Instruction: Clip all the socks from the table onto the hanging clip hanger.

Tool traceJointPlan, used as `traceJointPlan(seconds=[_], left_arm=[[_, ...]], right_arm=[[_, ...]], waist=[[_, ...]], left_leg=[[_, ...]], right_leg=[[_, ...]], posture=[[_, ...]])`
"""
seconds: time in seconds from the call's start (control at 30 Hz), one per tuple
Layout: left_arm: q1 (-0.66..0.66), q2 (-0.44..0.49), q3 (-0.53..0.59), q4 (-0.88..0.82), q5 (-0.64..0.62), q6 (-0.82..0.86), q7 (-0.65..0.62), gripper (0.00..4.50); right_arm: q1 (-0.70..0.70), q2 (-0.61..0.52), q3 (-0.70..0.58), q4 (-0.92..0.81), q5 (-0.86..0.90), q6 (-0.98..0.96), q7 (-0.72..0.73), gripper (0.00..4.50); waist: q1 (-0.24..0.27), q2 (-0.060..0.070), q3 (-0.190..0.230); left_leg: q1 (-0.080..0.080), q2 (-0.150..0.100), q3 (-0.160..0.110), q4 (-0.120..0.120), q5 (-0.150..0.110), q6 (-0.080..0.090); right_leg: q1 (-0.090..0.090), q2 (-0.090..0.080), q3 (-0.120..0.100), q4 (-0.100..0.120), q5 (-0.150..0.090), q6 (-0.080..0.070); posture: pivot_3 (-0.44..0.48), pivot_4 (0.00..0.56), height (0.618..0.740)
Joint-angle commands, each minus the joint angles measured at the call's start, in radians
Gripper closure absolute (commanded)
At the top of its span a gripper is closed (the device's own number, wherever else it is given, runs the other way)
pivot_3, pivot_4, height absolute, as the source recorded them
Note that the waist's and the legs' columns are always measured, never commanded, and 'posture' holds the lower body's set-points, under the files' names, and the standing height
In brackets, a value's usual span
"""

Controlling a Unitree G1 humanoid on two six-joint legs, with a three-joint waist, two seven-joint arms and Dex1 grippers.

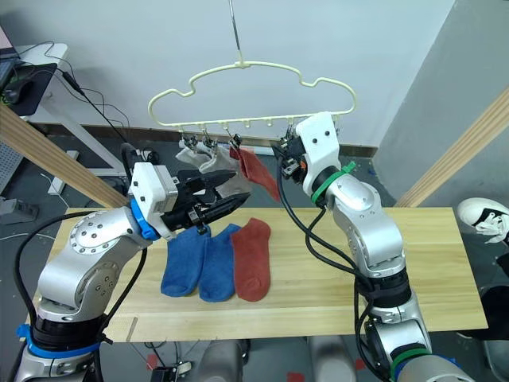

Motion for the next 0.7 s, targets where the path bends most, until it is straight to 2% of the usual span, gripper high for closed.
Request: traceJointPlan(seconds=[0.03, 0.7], left_arm=[[0.008, -0.003, 0.005, -0.041, 0.003, -0.03, -0.006, 1.93], [0.023, -0.009, -0.008, -0.041, 0.014, -0.046, -0.006, 1.93]], right_arm=[[-0.021, 0.014, 0.006, -0.01, -0.002, -0.041, -0.009, 2.68], [-0.036, 0.07, -0.038, 0.038, 0.007, -0.069, -0.054, 2.68]], waist=[[0.0, 0.0, 0.0], [0.0, 0.0, -0.001]], left_leg=[[0.0, 0.0, 0.0, 0.0, 0.0, 0.0], [0.0, 0.0, 0.0, 0.0, 0.0, 0.0]], right_leg=[[0.0, 0.0, 0.0, 0.0, 0.0, 0.0], [0.0, 0.0, 0.0, 0.001, 0.0, 0.0]], posture=[[-0.079, 0.286, 0.74], [-0.072, 0.285, 0.74]])
